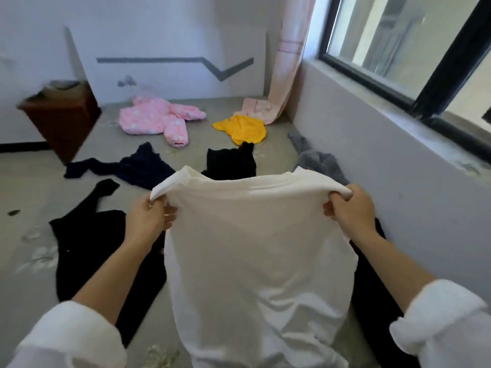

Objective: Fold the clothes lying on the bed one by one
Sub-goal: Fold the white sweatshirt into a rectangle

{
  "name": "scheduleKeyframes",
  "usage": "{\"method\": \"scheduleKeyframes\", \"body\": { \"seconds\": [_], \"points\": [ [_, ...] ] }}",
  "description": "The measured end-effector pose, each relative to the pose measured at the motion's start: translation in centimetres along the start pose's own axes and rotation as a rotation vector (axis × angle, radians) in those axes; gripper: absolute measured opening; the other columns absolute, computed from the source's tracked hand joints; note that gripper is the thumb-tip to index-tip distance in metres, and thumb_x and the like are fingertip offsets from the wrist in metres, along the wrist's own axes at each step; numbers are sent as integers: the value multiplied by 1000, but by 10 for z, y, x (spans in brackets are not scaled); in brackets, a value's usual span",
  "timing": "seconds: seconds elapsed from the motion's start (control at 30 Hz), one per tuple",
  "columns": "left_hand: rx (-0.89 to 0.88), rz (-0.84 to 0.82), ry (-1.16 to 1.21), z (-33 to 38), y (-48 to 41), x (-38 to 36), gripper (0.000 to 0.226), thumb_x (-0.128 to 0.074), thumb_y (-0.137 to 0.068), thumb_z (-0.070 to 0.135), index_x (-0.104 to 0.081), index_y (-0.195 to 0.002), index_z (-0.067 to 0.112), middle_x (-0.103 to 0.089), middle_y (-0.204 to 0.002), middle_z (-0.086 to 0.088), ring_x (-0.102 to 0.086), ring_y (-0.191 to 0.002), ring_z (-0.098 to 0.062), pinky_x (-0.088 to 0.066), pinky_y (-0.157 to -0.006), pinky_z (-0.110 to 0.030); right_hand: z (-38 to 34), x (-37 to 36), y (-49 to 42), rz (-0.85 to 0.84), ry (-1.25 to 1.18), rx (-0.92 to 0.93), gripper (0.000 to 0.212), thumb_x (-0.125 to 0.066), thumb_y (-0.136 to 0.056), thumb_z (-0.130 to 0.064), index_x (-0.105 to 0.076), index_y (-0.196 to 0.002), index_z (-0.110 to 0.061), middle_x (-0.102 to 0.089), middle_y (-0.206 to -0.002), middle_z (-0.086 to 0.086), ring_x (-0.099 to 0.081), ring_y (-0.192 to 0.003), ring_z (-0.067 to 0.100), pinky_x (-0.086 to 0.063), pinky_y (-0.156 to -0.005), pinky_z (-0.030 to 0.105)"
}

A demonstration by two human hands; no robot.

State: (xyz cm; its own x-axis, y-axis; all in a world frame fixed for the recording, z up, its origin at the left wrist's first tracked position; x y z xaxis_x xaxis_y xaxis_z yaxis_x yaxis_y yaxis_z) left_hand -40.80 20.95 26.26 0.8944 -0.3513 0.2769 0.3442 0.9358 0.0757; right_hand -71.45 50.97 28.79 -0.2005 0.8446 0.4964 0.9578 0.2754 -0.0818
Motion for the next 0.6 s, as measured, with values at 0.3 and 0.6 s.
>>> {"method": "scheduleKeyframes", "body": {
  "seconds": [0.3, 0.6],
  "points": [
    [-216, 184, 216, 147, -53, 38, 18, -46, -95, 33, -63, -98, 28, -69, -102, -3, -67, -96, -21, -54, -83, -38, -125, 17, -48, 22, -13, 259, 15, -50, -92, -27, -44, -93, -12, -48, -78, -4, -47, -74, 17, -34, -58, 30],
    [-398, 308, 358, 154, -39, 77, 14, -51, -96, 34, -63, -95, 41, -68, -99, 12, -65, -97, -3, -52, -81, -26, -154, 15, -16, 104, -165, 479, 19, -52, -95, -29, -39, -91, -14, -49, -73, -10, -45, -63, 3, -36, -57, 28]
  ]
}}
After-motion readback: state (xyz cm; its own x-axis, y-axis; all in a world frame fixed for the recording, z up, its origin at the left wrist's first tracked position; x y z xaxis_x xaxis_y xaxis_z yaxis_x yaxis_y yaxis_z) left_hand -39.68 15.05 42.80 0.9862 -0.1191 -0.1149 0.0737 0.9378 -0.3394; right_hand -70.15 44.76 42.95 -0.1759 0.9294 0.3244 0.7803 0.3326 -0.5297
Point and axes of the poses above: each hand's wrist, its own y-axis away from the middle knuckle, its own x-axis out of the back of the hand, z = x × y, the point moved 7 cm from there along -y, towards the middle knuckle
